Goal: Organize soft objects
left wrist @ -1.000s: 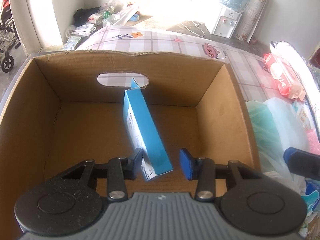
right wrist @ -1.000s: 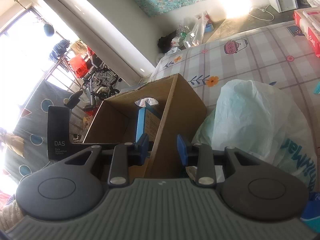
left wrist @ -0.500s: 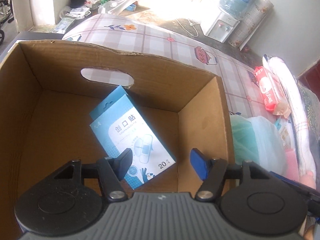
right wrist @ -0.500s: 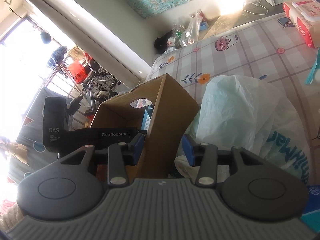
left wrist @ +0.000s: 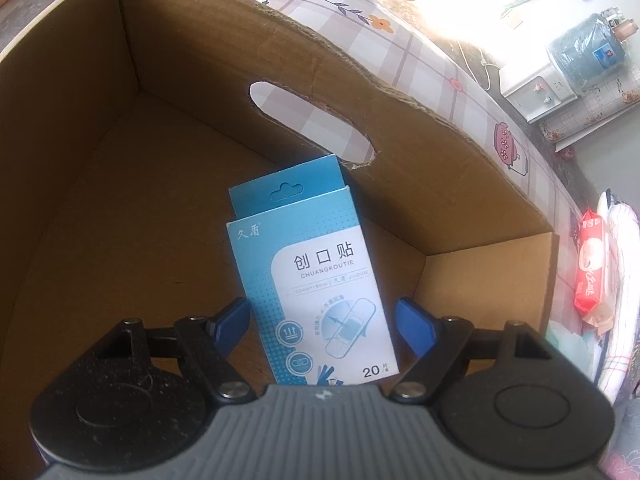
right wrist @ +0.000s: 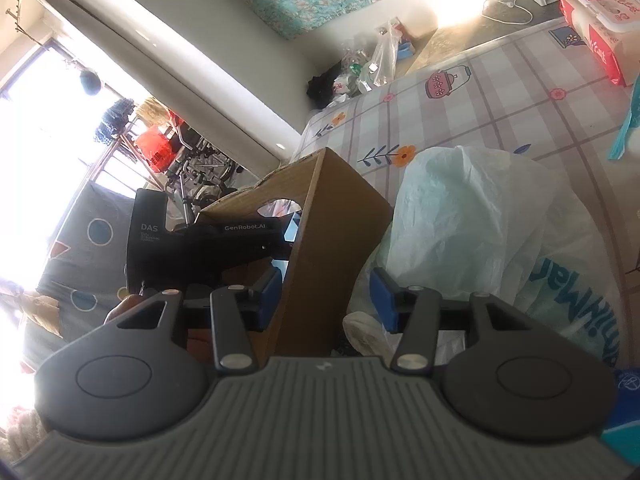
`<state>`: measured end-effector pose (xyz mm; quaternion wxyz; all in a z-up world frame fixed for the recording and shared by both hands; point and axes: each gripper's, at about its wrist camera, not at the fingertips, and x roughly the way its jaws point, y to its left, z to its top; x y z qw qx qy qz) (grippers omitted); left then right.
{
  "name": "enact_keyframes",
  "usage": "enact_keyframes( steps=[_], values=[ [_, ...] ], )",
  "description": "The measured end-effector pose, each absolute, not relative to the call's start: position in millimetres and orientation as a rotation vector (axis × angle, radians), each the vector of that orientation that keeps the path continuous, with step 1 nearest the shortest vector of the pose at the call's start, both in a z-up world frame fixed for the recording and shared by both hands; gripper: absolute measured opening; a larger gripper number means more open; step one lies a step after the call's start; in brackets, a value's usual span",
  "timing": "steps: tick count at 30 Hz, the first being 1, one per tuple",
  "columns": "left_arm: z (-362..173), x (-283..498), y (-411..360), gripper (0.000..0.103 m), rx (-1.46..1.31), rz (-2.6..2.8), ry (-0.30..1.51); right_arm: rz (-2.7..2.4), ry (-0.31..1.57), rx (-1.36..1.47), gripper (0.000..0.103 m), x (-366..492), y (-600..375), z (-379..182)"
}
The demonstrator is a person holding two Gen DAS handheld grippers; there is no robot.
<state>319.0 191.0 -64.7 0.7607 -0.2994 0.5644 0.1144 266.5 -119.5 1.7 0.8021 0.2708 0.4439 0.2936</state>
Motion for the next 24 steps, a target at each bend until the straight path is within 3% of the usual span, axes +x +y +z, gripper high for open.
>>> enact_keyframes(
  steps=[5,10,18,24],
  values=[
    [-67.6,326.4,182.7,0.086,-0.607,0.305,1.221,0.618,0.952,0.591,0.050,265.2,-123.9,-2.7],
    [-72.7,326.1,169.2,0.082,-0.466,0.306,1.251,0.614,0.955,0.595,0.050,263.1,-124.8,-2.7],
    [-73.0,306.1,141.4,0.081,-0.026,0.050,1.289,0.611,0.953,0.595,0.051,262.2,-128.9,-3.1],
    [-63.4,299.4,161.1,0.082,-0.188,0.012,1.220,0.609,0.962,0.594,0.052,259.6,-126.9,-4.4]
  ],
)
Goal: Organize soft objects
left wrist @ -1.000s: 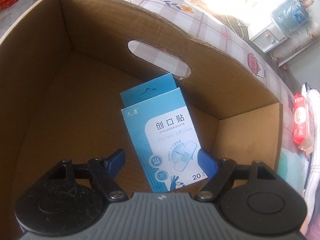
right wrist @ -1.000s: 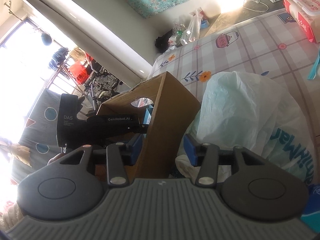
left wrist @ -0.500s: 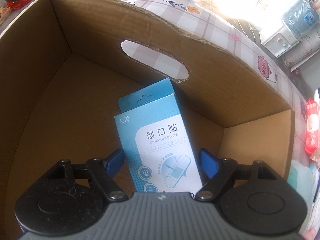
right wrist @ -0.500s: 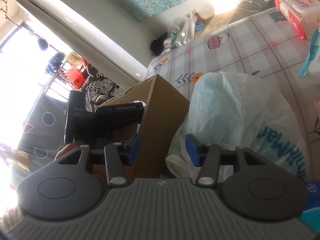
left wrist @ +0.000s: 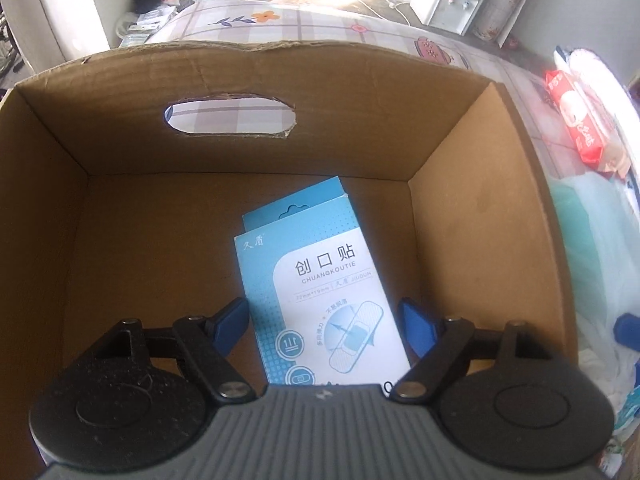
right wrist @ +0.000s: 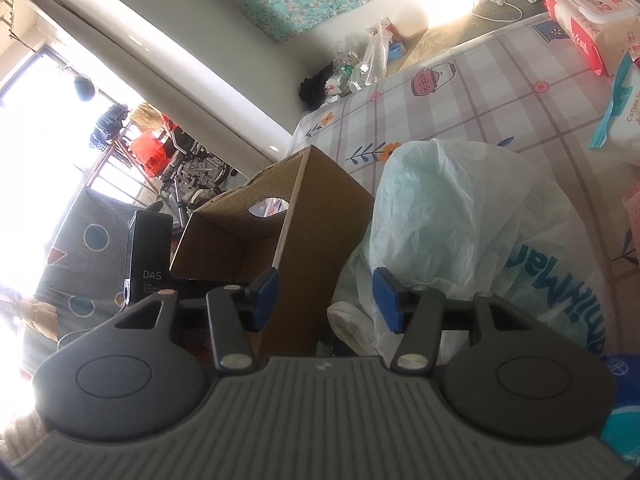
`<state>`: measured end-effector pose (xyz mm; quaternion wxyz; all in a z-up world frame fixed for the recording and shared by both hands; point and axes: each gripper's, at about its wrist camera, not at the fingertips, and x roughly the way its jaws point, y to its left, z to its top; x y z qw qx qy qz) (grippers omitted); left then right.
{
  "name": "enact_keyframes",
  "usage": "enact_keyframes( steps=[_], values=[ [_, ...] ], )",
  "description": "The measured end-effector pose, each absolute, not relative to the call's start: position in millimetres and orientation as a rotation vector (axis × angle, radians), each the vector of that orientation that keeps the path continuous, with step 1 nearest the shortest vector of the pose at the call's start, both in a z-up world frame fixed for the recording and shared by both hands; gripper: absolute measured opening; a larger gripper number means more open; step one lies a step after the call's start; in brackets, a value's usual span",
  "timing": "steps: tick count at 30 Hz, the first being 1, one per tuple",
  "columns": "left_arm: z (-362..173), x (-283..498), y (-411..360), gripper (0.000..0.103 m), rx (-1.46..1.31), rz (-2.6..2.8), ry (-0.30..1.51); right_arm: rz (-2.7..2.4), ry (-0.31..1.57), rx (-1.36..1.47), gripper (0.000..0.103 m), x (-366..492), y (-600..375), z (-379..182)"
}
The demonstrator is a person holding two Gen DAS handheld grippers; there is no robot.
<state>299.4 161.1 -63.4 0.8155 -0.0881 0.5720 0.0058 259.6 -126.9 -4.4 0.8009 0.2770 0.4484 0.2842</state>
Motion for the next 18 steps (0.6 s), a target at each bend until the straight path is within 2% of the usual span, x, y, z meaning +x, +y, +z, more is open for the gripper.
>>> enact_keyframes(
  steps=[10,13,15,18],
  values=[
    [-59.9,302.5,172.3,0.080,-0.290,0.002,1.199,0.598,0.970,0.592,0.053,257.3,-127.4,-6.4],
    [-59.9,302.5,173.2,0.072,-0.301,0.011,1.211,0.598,0.972,0.590,0.053,257.2,-127.7,-6.6],
    [-62.5,305.5,175.6,0.055,-0.320,0.018,1.223,0.598,0.971,0.589,0.053,258.3,-128.0,-6.3],
    [-71.2,314.7,182.6,0.045,-0.425,0.020,1.242,0.600,0.972,0.597,0.054,258.1,-128.0,-6.9]
  ],
)
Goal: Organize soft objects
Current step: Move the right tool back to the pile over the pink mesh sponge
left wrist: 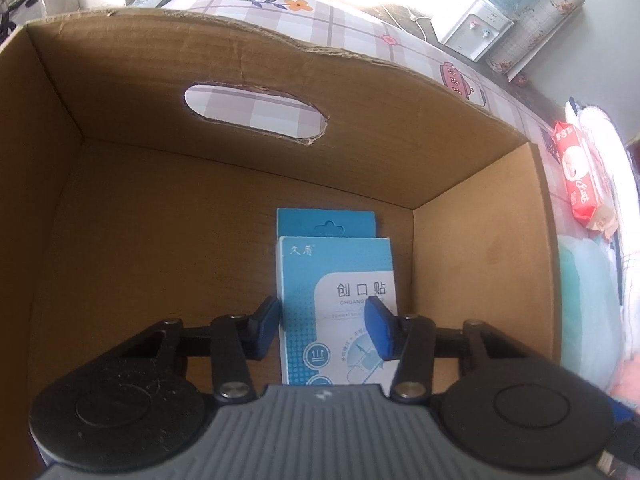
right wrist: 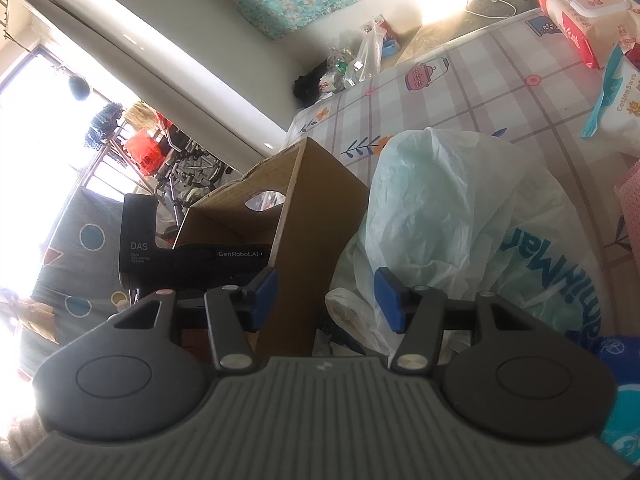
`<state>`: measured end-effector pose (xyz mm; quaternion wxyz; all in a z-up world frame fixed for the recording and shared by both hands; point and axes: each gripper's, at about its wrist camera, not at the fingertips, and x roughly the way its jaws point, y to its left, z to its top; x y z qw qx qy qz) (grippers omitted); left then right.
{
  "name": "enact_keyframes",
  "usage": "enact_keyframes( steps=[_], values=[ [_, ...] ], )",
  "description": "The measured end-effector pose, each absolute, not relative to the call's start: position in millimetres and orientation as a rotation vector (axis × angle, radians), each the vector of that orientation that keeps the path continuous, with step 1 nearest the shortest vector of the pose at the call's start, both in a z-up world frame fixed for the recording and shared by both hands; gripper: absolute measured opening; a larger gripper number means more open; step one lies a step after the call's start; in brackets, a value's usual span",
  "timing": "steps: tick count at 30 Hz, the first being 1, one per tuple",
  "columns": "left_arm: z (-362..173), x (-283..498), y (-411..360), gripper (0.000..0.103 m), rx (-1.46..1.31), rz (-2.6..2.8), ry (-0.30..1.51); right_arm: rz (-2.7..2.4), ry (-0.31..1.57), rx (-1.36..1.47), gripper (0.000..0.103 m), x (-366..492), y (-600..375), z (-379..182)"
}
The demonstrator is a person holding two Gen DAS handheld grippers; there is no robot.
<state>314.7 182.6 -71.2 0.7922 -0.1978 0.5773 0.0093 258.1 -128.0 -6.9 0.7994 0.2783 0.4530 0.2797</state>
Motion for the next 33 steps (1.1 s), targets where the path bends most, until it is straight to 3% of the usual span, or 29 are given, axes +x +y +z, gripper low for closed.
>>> enact_keyframes(
  steps=[16,24,33],
  values=[
    [-50.3,310.4,180.4,0.049,-0.491,0.049,1.084,0.577,0.955,0.602,0.054,250.0,-140.8,-5.4],
    [32.5,260.6,158.0,0.067,-0.330,0.032,0.890,0.531,0.870,0.560,0.056,222.4,-169.4,12.3],
    [90.4,245.0,40.9,0.082,-0.134,-0.206,0.804,0.366,0.688,0.487,0.074,198.0,-267.3,56.4]
  ],
)
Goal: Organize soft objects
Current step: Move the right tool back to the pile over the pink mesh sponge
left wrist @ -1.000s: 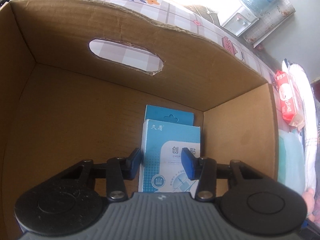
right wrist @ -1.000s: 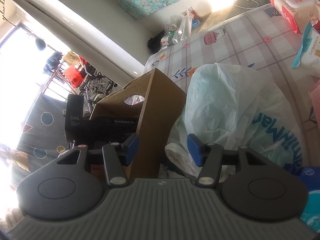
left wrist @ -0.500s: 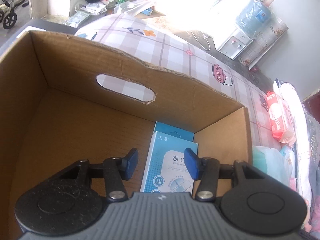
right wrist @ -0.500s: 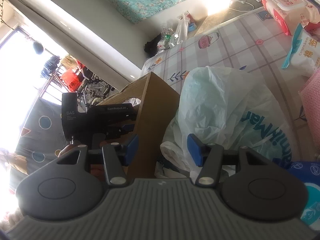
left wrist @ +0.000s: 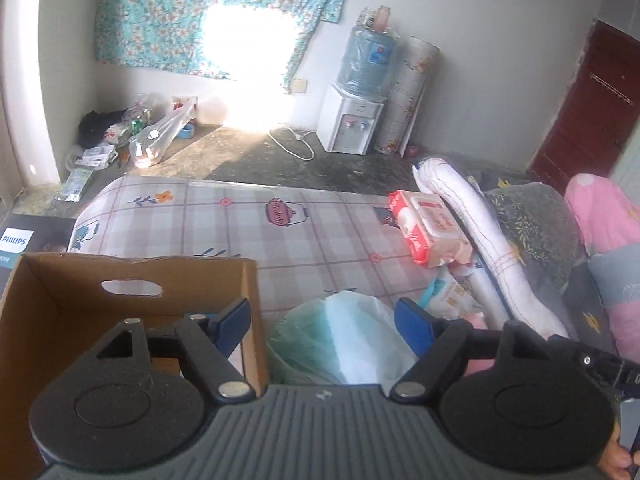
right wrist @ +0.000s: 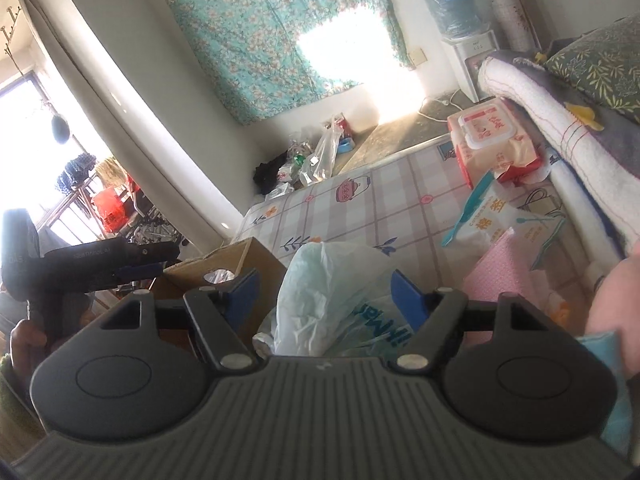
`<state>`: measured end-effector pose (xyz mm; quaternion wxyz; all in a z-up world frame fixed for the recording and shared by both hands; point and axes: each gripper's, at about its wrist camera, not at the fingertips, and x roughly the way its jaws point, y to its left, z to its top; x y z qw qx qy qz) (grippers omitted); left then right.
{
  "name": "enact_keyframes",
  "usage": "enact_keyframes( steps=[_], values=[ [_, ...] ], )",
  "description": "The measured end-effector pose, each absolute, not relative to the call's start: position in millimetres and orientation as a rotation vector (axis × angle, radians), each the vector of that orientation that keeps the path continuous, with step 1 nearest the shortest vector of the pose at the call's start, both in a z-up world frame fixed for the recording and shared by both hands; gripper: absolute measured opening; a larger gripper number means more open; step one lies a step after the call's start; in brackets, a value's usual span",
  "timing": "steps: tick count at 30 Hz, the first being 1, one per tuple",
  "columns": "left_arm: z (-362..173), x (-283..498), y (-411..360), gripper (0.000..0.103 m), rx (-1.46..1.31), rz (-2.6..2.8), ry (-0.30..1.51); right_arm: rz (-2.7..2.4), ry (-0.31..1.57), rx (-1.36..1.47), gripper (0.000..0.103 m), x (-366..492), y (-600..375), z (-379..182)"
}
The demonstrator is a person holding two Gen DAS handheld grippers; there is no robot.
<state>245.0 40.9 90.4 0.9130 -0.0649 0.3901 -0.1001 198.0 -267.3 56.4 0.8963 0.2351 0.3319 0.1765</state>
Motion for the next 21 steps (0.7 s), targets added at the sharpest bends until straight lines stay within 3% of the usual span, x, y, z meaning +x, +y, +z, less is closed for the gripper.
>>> enact_keyframes(
  steps=[8,12,15,17,21],
  values=[
    [52.7,261.0,-80.5,0.085,0.003,-0.414,0.902,0.241,0.768,0.461,0.076,219.7,-343.5,41.3],
    [21.0,275.5,-120.3,0.072,0.030,-0.460,1.004,0.231,0.858,0.449,0.073,246.1,-356.6,21.3],
    [-3.9,289.1,-138.5,0.057,0.012,-0.472,1.100,0.248,0.924,0.472,0.058,267.7,-358.1,6.0],
    [-15.7,294.9,-142.7,0.052,0.014,-0.465,1.135,0.263,0.960,0.474,0.052,279.0,-354.4,-1.9],
    [-26.3,297.9,-144.2,0.047,0.028,-0.457,1.162,0.288,1.040,0.464,0.049,306.7,-342.1,-25.2]
  ],
)
